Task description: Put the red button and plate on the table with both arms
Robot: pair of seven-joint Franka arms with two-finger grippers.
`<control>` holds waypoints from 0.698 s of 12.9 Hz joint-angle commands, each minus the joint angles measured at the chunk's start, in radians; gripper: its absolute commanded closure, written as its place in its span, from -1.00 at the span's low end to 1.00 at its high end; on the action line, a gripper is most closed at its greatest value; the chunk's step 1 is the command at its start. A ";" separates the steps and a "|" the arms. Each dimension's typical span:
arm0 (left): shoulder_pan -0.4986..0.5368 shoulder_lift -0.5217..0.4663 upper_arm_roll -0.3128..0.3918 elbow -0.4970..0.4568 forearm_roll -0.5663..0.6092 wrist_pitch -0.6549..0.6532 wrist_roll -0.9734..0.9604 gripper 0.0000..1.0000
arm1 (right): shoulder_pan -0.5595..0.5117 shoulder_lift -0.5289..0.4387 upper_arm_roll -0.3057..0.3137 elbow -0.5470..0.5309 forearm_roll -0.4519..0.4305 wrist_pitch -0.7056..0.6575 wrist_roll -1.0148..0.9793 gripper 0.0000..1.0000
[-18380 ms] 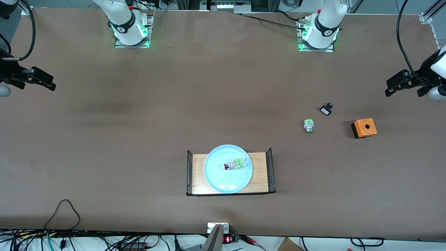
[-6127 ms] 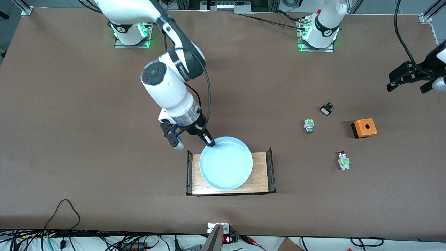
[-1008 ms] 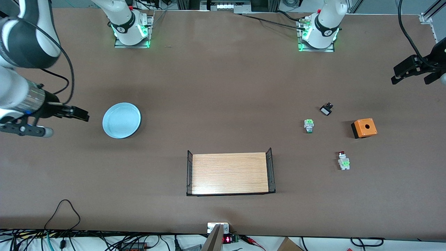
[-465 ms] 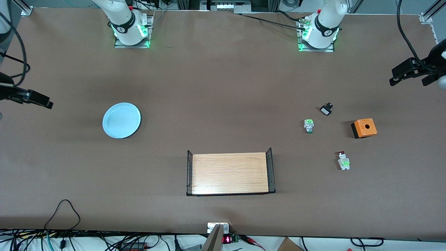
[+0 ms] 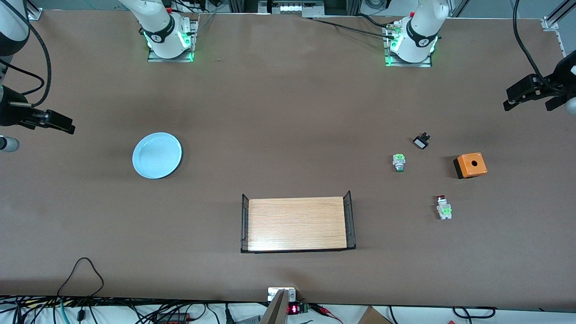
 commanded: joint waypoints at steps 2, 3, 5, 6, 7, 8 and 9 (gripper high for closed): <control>-0.008 0.014 0.003 0.033 0.025 -0.017 0.012 -1.00 | -0.003 -0.073 -0.001 -0.095 -0.007 0.045 -0.009 -1.00; -0.008 0.014 0.003 0.033 0.025 -0.017 0.012 -1.00 | -0.003 -0.074 -0.001 -0.094 -0.007 0.034 -0.017 -1.00; -0.008 0.014 0.003 0.033 0.025 -0.017 0.012 -1.00 | -0.002 -0.074 0.001 -0.088 -0.005 0.016 -0.046 -1.00; -0.008 0.014 0.003 0.033 0.025 -0.017 0.012 -1.00 | -0.002 -0.074 0.001 -0.088 -0.005 0.016 -0.046 -1.00; -0.006 0.014 0.003 0.033 0.025 -0.017 0.012 -1.00 | -0.002 -0.074 0.000 -0.086 -0.005 0.016 -0.046 -1.00; -0.008 0.014 0.003 0.033 0.025 -0.017 0.011 -1.00 | -0.002 -0.074 -0.001 -0.086 -0.005 0.014 -0.049 -1.00; -0.008 0.014 0.002 0.033 0.025 -0.017 0.011 -1.00 | -0.005 -0.074 -0.004 -0.085 -0.005 -0.006 -0.052 -1.00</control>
